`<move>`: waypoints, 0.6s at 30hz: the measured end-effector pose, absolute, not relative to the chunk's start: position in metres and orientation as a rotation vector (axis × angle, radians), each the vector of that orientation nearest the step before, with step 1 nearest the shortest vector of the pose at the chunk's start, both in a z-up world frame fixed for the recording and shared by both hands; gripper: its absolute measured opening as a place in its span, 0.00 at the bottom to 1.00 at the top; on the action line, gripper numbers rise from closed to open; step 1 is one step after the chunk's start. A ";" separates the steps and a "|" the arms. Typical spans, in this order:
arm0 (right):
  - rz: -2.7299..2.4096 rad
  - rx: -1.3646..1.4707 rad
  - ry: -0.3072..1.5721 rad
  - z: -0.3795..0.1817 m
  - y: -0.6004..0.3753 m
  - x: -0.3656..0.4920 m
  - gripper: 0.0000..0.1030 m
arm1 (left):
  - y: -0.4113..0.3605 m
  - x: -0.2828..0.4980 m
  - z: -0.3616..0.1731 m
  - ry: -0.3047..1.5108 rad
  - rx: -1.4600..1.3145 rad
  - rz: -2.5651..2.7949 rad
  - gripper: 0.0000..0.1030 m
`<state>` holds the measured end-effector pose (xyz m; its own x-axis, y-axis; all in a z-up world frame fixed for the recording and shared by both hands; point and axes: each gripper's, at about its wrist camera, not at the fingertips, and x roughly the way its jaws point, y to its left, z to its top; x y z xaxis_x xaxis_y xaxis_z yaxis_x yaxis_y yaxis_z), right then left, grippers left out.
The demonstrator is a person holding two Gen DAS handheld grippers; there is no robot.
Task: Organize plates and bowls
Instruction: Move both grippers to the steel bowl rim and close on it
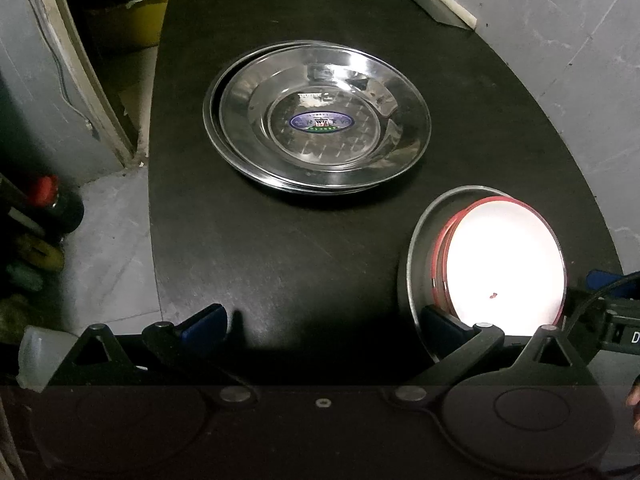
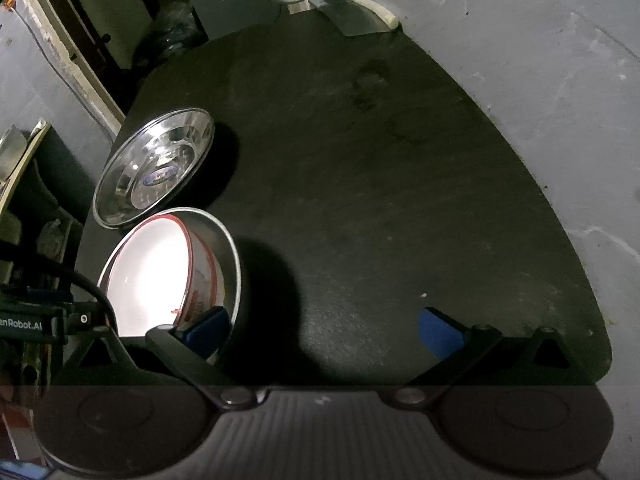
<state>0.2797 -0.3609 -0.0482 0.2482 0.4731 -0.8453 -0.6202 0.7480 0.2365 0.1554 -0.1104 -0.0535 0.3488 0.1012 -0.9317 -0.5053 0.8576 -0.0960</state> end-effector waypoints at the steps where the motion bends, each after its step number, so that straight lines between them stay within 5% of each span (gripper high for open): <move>1: 0.752 -0.159 1.090 -0.049 -0.361 0.280 1.00 | -0.111 0.155 -0.053 1.155 -0.401 0.408 0.99; 18: 0.779 -0.156 1.096 -0.051 -0.358 0.278 0.94 | -0.121 0.158 -0.048 1.146 -0.348 0.408 0.93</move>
